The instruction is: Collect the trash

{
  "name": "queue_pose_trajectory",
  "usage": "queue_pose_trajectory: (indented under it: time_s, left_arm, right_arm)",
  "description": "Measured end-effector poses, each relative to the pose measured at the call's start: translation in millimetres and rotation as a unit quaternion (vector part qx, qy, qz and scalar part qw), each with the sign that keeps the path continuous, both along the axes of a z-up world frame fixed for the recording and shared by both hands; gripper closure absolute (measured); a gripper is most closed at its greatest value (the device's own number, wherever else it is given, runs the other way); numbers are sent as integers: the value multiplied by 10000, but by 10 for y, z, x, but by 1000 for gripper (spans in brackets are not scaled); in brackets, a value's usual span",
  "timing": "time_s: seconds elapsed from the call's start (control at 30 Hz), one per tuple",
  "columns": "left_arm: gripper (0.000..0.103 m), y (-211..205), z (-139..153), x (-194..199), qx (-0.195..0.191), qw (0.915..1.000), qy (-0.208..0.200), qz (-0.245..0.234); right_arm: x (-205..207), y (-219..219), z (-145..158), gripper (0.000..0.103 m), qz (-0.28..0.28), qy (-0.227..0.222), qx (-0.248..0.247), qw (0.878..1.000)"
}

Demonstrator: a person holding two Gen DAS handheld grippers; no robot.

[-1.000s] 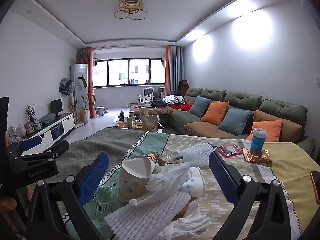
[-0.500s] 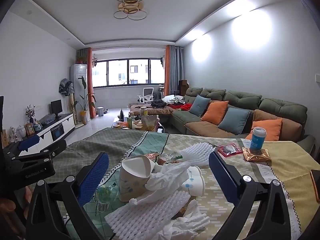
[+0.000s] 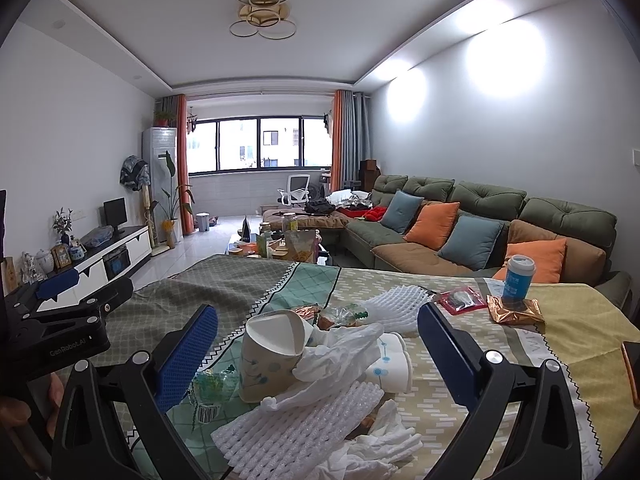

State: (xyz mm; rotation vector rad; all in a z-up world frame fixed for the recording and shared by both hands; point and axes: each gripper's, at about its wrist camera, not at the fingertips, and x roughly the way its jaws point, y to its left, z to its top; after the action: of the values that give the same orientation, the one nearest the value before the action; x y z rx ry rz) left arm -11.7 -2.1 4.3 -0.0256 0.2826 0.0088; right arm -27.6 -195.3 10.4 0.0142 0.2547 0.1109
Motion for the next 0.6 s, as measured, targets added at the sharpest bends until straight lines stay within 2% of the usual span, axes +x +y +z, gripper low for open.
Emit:
queue_pose_trajectory:
  time_s: [0.6]
  left_arm:
    - [3, -14, 14, -12, 20, 10000, -21, 4]
  right_arm:
    - [11, -17, 3, 4, 7, 2, 26, 10000]
